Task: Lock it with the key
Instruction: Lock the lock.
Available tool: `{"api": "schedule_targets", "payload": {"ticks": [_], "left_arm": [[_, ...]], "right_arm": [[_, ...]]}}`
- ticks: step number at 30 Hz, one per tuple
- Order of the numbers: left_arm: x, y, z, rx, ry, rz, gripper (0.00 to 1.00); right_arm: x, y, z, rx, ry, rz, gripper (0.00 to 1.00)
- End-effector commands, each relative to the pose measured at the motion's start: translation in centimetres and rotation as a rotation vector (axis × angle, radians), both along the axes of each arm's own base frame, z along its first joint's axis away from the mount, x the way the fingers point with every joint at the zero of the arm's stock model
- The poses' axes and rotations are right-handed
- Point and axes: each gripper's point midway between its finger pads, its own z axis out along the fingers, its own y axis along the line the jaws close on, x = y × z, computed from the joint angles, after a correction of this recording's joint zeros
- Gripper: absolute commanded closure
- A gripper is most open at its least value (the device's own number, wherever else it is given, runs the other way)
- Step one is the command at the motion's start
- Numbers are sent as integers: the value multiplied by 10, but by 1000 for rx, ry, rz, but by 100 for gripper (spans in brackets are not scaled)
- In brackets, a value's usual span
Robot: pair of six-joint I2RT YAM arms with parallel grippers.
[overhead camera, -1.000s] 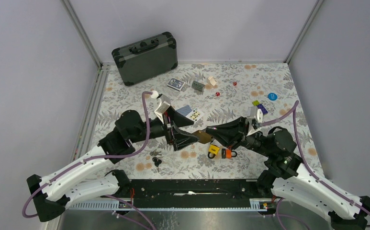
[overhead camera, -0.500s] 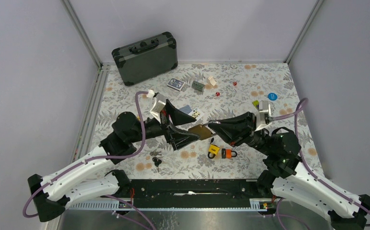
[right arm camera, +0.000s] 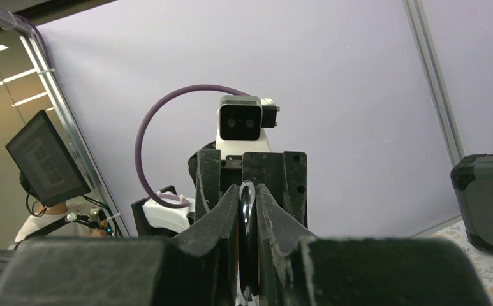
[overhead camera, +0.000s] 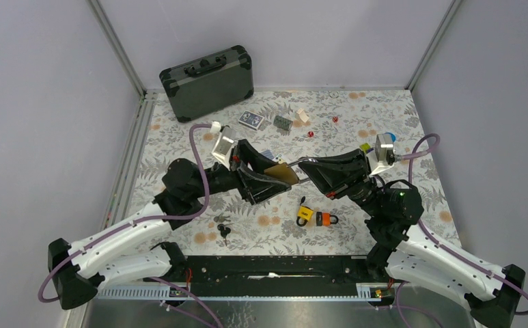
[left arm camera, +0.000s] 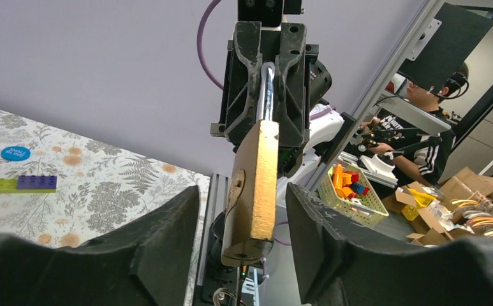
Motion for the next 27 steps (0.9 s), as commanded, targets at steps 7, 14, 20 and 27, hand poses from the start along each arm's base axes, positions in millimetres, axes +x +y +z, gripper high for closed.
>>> {"api": "schedule_targets", "payload": {"ticks": [7, 14, 20, 27], "left_arm": [[-13, -4, 39, -123, -58, -69, 44], [-9, -8, 44, -130, -55, -58, 55], [-8, -15, 47, -135, -53, -81, 66], [-8, -21, 40, -128, -40, -92, 59]], "right_arm": [[-18, -42, 58, 260, -83, -13, 100], [-15, -39, 52, 254, -62, -11, 100], [-12, -39, 43, 264, -36, -8, 100], [-13, -44, 45, 275, -43, -21, 100]]}}
